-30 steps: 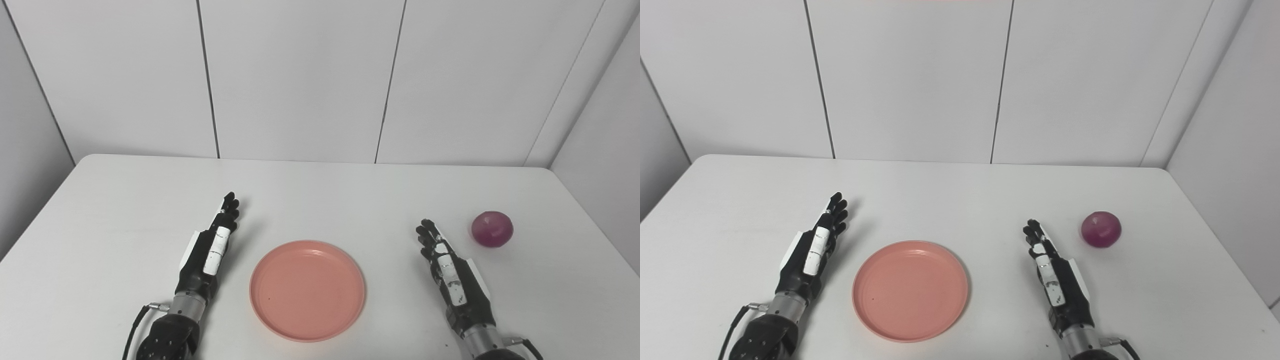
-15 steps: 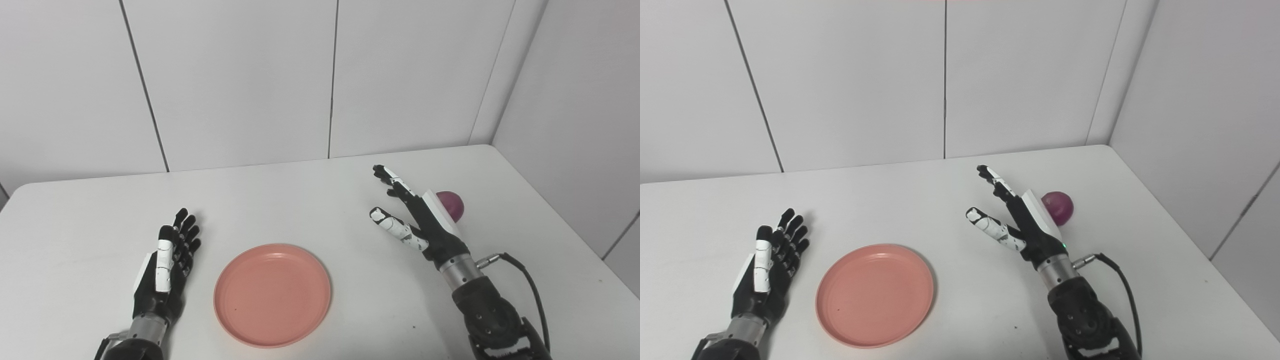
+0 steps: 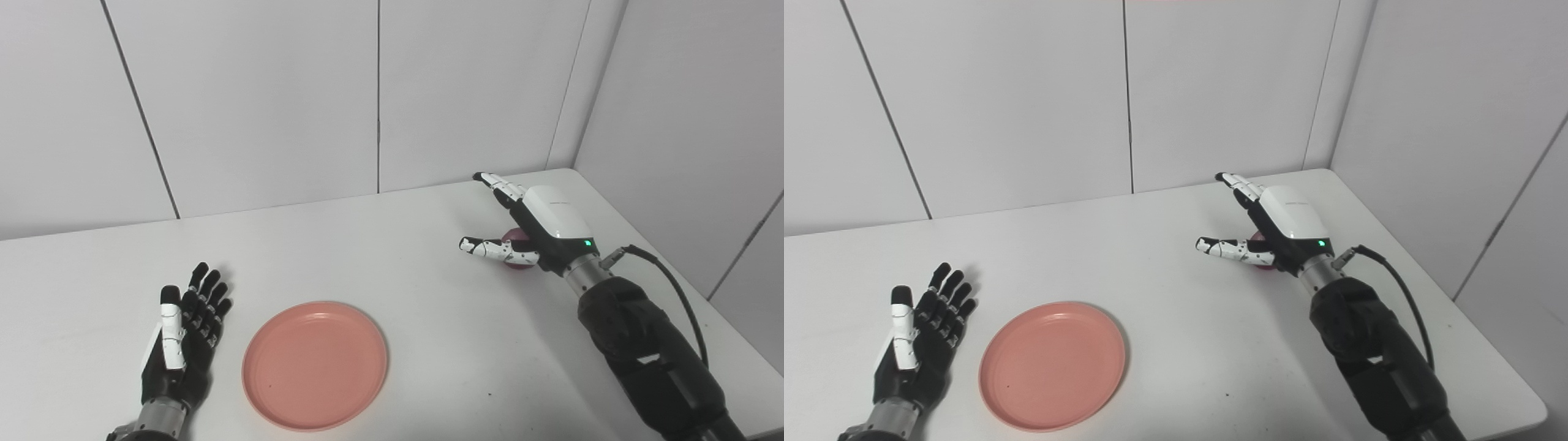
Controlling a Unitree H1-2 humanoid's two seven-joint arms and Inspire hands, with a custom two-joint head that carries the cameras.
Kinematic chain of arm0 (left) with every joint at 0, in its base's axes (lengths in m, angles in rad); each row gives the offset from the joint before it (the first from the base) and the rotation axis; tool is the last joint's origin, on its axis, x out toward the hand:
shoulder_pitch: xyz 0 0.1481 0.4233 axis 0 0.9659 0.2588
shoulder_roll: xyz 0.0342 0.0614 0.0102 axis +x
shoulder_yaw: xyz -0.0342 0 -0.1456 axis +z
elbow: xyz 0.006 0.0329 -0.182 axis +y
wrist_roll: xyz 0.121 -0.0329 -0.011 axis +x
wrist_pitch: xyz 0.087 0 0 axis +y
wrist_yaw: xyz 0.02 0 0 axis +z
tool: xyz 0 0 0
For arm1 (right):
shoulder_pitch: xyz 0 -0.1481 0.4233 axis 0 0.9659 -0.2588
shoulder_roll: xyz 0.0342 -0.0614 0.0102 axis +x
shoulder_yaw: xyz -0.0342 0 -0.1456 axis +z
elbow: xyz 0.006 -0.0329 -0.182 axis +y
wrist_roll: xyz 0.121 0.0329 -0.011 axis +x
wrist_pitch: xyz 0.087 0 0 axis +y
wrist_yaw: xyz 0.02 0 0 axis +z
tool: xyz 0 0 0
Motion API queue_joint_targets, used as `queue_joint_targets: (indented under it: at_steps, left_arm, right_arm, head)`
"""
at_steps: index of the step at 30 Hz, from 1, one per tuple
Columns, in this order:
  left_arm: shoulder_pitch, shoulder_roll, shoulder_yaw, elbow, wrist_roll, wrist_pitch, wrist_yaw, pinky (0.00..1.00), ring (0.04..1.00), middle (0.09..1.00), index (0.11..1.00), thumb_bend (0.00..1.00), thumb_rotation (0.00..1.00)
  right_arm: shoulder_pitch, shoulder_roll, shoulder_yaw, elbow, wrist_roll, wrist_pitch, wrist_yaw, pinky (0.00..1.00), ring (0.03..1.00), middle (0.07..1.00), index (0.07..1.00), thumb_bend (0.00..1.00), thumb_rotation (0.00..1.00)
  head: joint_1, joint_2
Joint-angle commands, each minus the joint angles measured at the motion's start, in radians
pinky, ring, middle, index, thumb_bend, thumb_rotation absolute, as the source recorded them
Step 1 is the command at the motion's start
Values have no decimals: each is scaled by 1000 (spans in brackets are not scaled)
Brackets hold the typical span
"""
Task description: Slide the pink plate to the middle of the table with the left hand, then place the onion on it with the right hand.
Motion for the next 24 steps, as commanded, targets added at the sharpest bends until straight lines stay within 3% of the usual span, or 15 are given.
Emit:
queue_joint_targets:
  at_steps: [1,10,24]
  left_arm:
    - [31,0,-8,32,1,82,3,1000,1000,1000,1000,808,1000]
    - [33,-8,-3,26,-11,94,11,1000,1000,1000,1000,790,1000]
    - [32,-18,9,19,-32,119,21,1000,1000,1000,1000,780,1000]
  right_arm:
    - [-54,-29,7,15,-34,-23,-31,857,852,881,883,924,897]
    - [-98,-82,50,120,-141,9,-16,834,848,856,844,997,753]
    - [-116,-101,81,242,-175,9,-20,800,834,847,832,971,718]
  head:
    - [0,-1]
    - [6,0]
    - [19,3]
